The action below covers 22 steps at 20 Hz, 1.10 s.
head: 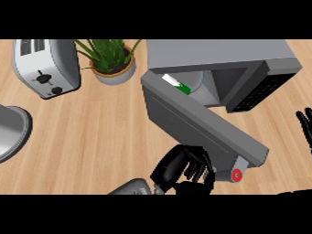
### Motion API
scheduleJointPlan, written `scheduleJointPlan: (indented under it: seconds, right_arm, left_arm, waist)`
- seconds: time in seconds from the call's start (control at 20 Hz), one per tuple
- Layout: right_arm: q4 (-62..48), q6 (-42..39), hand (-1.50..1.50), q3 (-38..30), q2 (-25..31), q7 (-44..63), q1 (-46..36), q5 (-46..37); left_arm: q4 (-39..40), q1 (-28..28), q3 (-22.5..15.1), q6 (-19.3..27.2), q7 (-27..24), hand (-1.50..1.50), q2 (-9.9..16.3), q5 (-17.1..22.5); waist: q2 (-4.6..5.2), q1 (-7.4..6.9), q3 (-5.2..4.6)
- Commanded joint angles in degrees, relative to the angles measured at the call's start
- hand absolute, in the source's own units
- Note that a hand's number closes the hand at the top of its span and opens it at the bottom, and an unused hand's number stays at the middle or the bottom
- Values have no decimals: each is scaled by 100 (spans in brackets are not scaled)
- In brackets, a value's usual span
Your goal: Pick up the milk, place it into the microwave and close the microwave
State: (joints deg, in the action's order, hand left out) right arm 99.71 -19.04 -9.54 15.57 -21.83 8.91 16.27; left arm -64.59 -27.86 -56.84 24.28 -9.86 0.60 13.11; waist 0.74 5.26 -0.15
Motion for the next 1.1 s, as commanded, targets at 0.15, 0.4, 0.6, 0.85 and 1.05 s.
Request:
scheduleJointPlan:
  seconds: [0.15,0.4,0.6,0.85,1.05]
  right_arm:
    - [482,-508,-150,109,283,424,-253,597]
    - [739,-917,-150,291,518,593,-208,817]
    - [751,-990,-150,239,610,665,-338,1004]
    - [972,-989,-150,244,679,884,-498,1321]
    - [1052,-1023,-150,303,709,1054,-498,1571]
  left_arm:
    - [195,-775,-18,842,-428,150,-57,927]
    - [394,-1235,68,1144,-568,150,-58,1358]
    - [697,-1694,418,1238,-576,150,-58,1804]
    - [1154,-2177,638,1425,-440,150,-59,2193]
    - [1349,-2426,1067,1459,-646,150,-60,2582]
  waist:
    - [42,230,-13]
    - [91,586,-17]
    - [167,724,-10]
    - [207,943,-10]
    - [268,1042,-23]
